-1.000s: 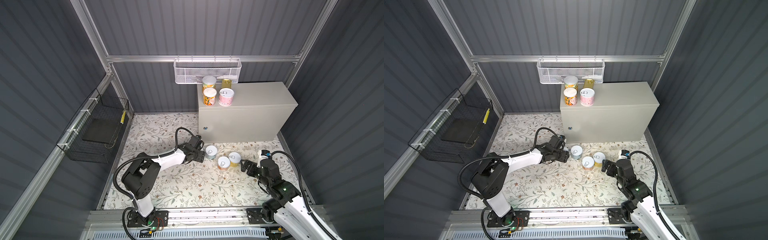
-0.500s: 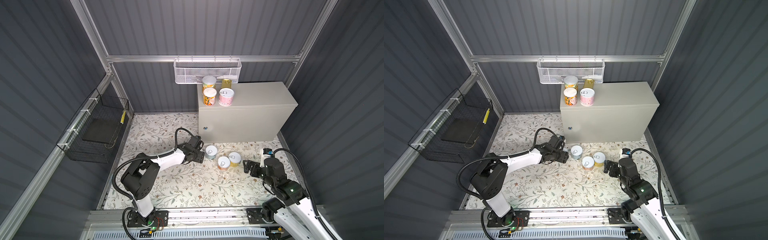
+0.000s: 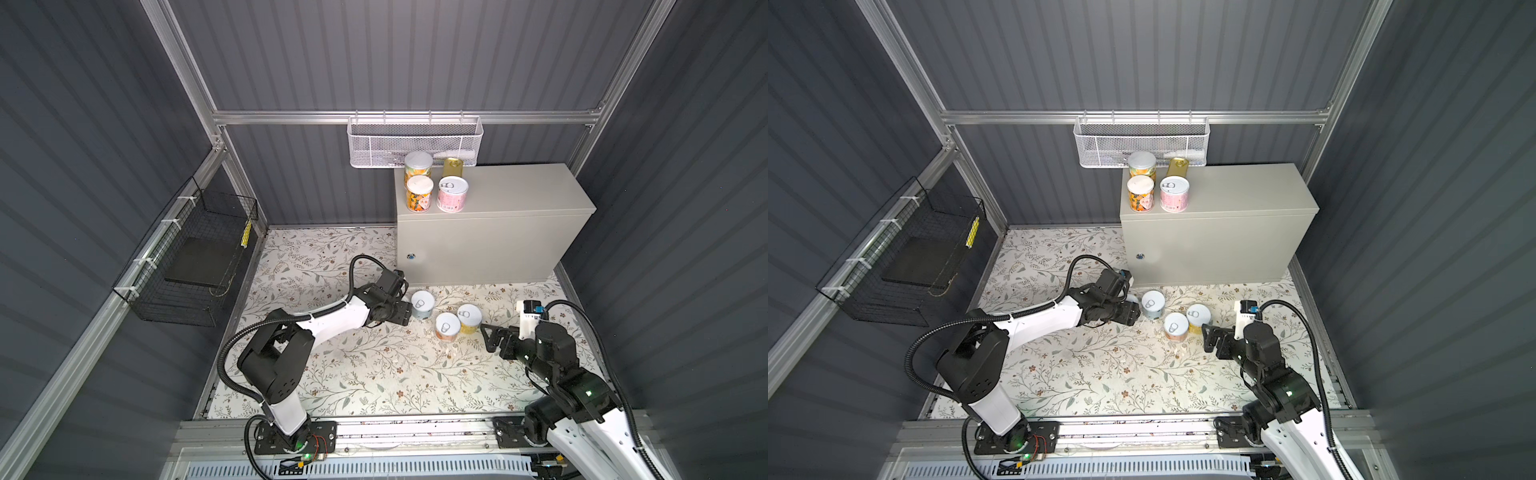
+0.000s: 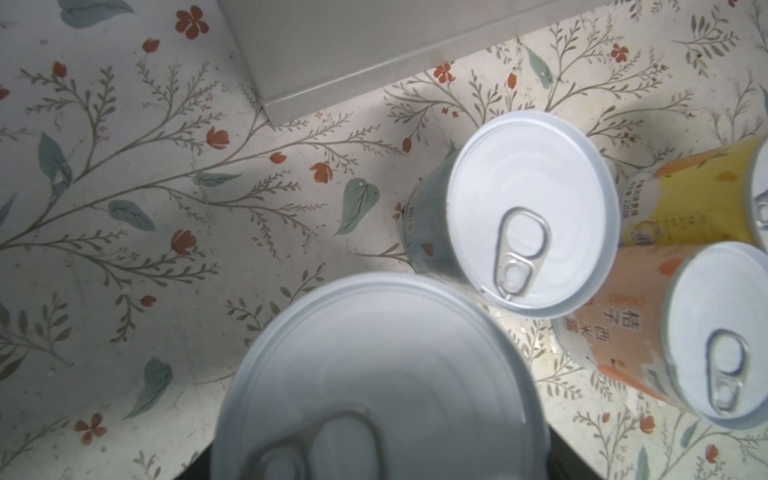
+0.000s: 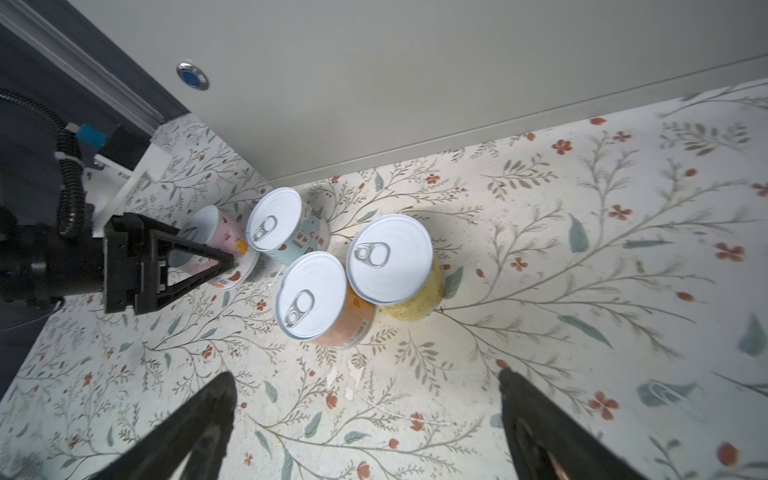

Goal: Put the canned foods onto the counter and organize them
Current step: 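Carry the pink can toward the right gripper while the right gripper reaches to meet it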

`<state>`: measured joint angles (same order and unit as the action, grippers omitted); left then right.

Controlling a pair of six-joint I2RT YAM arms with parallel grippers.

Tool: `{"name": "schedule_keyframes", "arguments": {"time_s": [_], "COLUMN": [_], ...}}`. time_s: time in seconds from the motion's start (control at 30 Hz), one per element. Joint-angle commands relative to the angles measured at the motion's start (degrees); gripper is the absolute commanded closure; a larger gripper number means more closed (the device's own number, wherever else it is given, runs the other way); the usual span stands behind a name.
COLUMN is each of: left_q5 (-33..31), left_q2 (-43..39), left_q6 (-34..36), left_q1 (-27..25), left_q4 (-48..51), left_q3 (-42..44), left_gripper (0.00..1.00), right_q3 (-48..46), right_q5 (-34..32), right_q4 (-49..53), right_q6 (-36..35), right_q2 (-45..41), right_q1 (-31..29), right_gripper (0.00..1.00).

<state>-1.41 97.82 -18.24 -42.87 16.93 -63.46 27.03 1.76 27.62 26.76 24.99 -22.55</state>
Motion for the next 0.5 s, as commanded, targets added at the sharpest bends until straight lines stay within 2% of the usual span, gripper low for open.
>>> {"name": "schedule_keyframes", "arguments": {"time_s": [0.0,0.47], "left_q5": [0.7,2.9], "left_q2": [-1.9,-5.8], "left_q6": [-0.9,-5.7], "left_q1": [-1.9,-2.9], "left_q4": [0.9,1.2], "left_q3": [-4.4,-4.4], "left_gripper": [0.51,0.55], "right_q3": [1.1,-2.7], "right_q5": [6.4,6.7], "right_q4": [-5.0,-18.4], "right_q6": [0.0,-0.9], "right_q2": [2.6,6.8], "right_q1": [-1.3,-12.0], "right_gripper": [0.01,0.01]}}
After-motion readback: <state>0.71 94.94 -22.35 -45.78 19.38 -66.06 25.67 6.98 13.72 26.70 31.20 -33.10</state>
